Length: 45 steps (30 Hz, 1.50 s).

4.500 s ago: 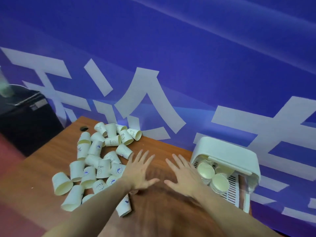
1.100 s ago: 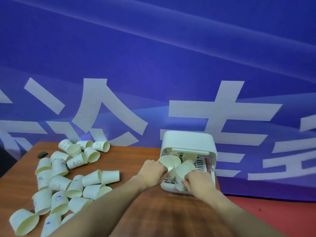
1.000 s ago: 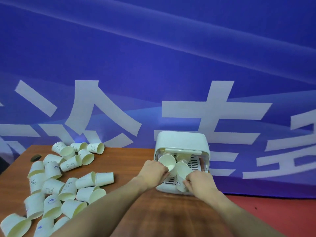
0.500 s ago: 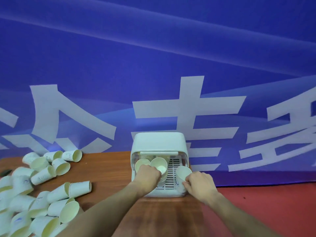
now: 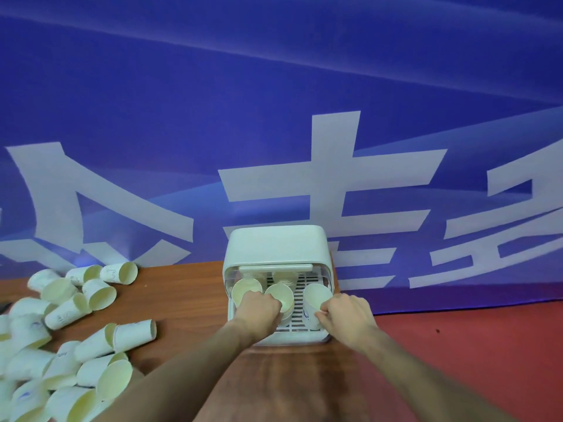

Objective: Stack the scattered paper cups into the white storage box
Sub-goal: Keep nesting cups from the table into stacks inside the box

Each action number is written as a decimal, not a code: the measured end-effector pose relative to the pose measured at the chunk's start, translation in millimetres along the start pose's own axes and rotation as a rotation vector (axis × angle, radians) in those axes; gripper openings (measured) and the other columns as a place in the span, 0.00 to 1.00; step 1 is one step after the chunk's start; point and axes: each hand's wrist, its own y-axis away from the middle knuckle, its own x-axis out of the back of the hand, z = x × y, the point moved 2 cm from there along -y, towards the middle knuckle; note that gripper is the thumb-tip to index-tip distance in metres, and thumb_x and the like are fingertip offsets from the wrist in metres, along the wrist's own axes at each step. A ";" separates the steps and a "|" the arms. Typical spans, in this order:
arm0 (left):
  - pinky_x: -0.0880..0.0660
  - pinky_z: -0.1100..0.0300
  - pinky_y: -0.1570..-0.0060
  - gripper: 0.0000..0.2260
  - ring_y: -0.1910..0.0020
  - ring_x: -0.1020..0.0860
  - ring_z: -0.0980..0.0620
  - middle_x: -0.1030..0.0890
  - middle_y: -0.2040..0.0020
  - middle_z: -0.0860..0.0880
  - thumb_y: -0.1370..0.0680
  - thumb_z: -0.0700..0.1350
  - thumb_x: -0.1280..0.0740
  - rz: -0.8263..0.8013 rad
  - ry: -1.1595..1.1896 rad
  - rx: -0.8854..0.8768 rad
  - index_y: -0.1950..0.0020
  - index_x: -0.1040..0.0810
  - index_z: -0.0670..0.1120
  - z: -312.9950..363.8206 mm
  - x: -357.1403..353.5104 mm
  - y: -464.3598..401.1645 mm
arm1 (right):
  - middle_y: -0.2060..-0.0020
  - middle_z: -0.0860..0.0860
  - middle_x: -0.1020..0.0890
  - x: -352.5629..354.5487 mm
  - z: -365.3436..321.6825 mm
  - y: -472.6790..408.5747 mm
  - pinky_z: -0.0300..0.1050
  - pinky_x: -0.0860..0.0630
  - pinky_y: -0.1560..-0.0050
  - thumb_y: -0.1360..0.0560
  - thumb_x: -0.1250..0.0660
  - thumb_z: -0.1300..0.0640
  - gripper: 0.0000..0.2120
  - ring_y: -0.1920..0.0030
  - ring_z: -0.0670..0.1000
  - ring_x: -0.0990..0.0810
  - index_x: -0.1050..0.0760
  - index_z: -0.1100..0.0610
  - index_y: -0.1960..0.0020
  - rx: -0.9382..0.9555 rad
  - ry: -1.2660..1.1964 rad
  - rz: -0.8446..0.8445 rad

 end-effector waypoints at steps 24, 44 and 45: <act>0.34 0.55 0.59 0.16 0.52 0.19 0.42 0.18 0.50 0.46 0.19 0.55 0.44 0.122 0.074 0.112 0.49 0.21 0.47 -51.8 -3.1 83.2 | 0.53 0.48 0.23 24.2 -69.4 14.2 0.46 0.30 0.59 0.20 0.40 0.45 0.15 0.53 0.53 0.21 0.18 0.49 0.47 0.248 -0.008 0.228; 0.34 0.55 0.60 0.17 0.54 0.19 0.41 0.17 0.52 0.46 0.19 0.55 0.45 -0.007 0.074 0.132 0.53 0.21 0.48 -96.9 -36.1 71.8 | 0.45 0.49 0.23 -13.9 -77.8 -33.6 0.46 0.28 0.57 0.20 0.45 0.46 0.17 0.48 0.53 0.21 0.21 0.50 0.41 0.142 0.113 -0.026; 0.34 0.56 0.60 0.17 0.54 0.19 0.41 0.17 0.52 0.46 0.19 0.55 0.45 -0.009 0.079 0.138 0.53 0.21 0.48 -98.0 -38.2 71.0 | 0.46 0.48 0.23 -15.8 -76.7 -34.4 0.46 0.28 0.57 0.21 0.45 0.45 0.17 0.48 0.52 0.21 0.22 0.49 0.41 0.150 0.116 -0.031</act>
